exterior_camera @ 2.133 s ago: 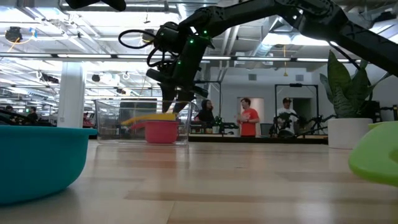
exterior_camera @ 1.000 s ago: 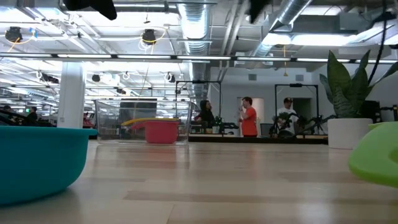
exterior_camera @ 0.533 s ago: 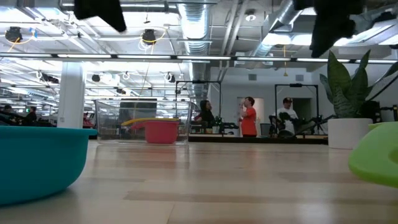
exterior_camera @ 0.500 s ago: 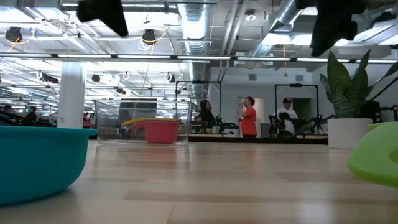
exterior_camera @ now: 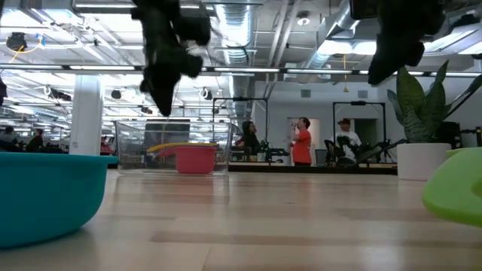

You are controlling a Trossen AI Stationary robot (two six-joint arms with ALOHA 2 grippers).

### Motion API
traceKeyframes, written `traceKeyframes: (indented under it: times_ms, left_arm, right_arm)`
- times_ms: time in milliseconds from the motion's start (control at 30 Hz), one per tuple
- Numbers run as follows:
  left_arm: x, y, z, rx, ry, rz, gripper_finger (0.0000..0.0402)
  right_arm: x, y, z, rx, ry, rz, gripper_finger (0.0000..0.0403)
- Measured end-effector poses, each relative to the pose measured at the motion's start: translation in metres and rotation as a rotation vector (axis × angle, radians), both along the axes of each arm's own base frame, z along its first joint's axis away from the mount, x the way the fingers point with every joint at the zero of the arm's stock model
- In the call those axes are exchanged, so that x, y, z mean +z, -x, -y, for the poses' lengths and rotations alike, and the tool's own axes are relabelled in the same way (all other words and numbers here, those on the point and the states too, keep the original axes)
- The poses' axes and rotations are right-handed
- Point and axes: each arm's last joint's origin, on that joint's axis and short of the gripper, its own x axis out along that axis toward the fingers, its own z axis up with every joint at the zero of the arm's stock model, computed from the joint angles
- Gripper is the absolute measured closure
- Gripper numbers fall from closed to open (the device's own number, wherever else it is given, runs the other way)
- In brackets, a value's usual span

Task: Nest measuring cups in basket
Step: Stack the yellow measuring cup into the dark blue measuring cup in the transparent bin

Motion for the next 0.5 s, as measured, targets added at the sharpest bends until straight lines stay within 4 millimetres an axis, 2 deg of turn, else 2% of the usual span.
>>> traceKeyframes:
  times_ms: [100, 267, 500]
  left_arm:
    - [-0.016, -0.007, -0.008, -0.003, 0.011, -0.057, 0.0401]
    - [-0.02, -0.015, -0.011, -0.018, -0.044, -0.073, 0.0402]
    - [-0.032, -0.008, -0.009, -0.053, -0.055, -0.159, 0.0402]
  right_arm:
    - [-0.004, -0.002, -0.001, 0.002, 0.007, -0.021, 0.028]
    - [-0.005, -0.003, -0.002, -0.001, 0.002, -0.02, 0.028]
    - [-0.005, -0.003, -0.001, 0.0, 0.007, -0.026, 0.028]
